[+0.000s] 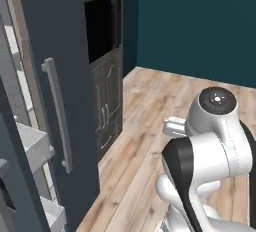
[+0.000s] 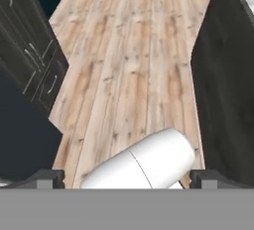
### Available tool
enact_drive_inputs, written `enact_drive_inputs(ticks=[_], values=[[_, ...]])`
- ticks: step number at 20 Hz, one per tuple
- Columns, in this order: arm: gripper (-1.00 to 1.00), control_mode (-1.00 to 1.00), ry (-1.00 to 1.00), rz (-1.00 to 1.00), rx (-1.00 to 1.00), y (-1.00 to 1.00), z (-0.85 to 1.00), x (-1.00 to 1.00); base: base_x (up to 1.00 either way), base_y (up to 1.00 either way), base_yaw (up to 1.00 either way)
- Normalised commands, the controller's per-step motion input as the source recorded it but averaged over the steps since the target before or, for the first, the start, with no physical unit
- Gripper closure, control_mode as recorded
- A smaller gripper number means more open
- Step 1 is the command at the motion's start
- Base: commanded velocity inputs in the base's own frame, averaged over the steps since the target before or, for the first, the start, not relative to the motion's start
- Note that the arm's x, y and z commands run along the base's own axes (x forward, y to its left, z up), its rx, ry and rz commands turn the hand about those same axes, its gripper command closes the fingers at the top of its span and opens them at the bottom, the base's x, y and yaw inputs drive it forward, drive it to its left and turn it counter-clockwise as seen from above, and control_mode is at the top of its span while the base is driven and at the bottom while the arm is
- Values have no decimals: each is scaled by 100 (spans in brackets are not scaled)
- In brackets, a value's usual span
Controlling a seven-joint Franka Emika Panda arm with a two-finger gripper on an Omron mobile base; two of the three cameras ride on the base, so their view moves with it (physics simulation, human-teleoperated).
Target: Take the bell pepper, peach, and chicken drumstick from the freezer and place them in the bowl on the counter.
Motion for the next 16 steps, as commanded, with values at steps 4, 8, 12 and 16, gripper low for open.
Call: enact_drive_inputs(ticks=[4, 8, 12, 16], values=[[-100, 100, 0, 0, 0, 0, 0, 0, 27, -3, 80], [-100, 100, 0, 0, 0, 0, 0, 0, 91, -48, 50], [-100, 100, 0, 0, 0, 0, 0, 0, 98, -61, 44], [-100, 100, 0, 0, 0, 0, 0, 0, 81, -76, 37]])
